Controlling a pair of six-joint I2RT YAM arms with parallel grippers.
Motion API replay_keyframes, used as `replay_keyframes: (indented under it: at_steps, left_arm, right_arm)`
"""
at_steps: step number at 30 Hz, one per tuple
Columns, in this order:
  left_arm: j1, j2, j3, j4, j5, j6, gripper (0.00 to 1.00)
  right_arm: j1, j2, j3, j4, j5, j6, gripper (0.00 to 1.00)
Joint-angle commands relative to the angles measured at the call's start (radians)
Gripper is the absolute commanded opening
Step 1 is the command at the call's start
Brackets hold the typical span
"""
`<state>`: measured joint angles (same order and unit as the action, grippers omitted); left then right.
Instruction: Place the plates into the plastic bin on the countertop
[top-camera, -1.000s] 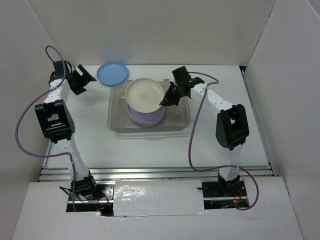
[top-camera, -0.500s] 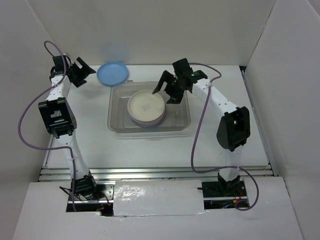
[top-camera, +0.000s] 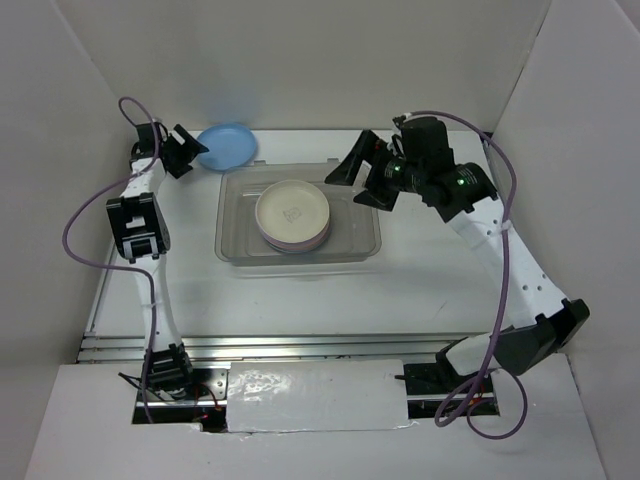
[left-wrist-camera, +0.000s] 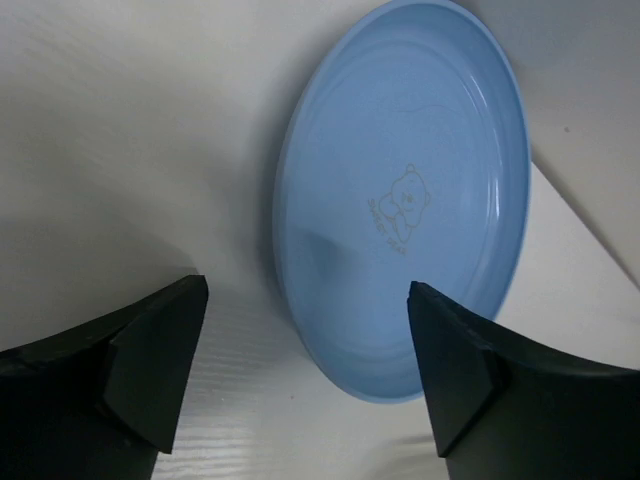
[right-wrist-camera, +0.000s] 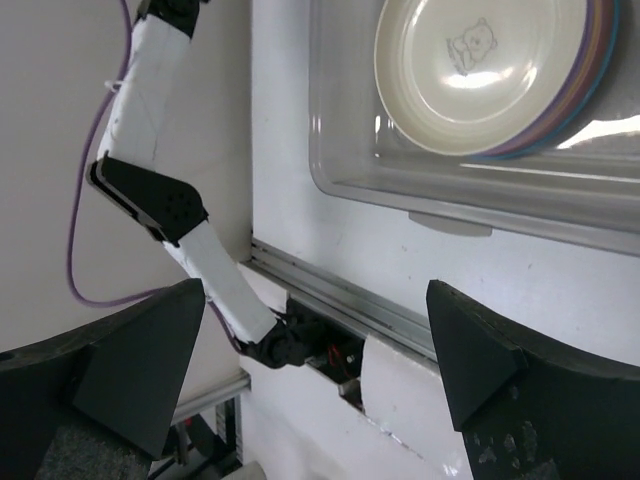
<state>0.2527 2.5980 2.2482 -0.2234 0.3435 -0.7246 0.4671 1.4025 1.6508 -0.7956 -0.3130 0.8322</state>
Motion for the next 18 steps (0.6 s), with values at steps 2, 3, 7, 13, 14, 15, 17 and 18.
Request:
replay_keyframes:
  at_steps: [2,3,7,13,14,15,17,18]
  left_arm:
    - [-0.072,0.03,0.054,-0.054,-0.195,0.066,0.88]
    - [-0.081,0.027,0.05,-0.076,-0.234,0.071,0.82]
    - [-0.11,-0.019,-0.044,-0.09,-0.381,0.067,0.25]
    - [-0.093,-0.059,-0.036,-0.162,-0.485,0.033,0.0]
    - [-0.087,-0.081,-0.048,-0.174,-0.498,0.021,0.0]
    - [-0.081,-0.157,-0.071,-0.169,-0.517,0.002,0.0]
    - [-0.061,-0.263,-0.198,-0.124,-0.561,-0.018,0.0]
    - [-0.04,-0.373,-0.235,-0.078,-0.57,-0.039,0.0]
  right_arm:
    - [0.008,-0.031,-0.071,-0.048,-0.024,0.013,1.0]
    - [0.01,-0.046,-0.071,-0.051,-0.023,0.015,1.0]
    - [-0.001,-0.072,-0.054,-0.074,-0.023,0.016,1.0]
    - [-0.041,-0.091,-0.02,-0.096,-0.041,-0.001,1.0]
    - [-0.047,-0.094,-0.022,-0.096,-0.043,-0.005,1.0]
    - [-0.057,-0.097,-0.028,-0.096,-0.043,-0.008,1.0]
    - [-0.067,-0.105,-0.046,-0.077,-0.057,-0.01,1.0]
    - [-0.079,-0.108,-0.069,-0.071,-0.066,-0.01,1.0]
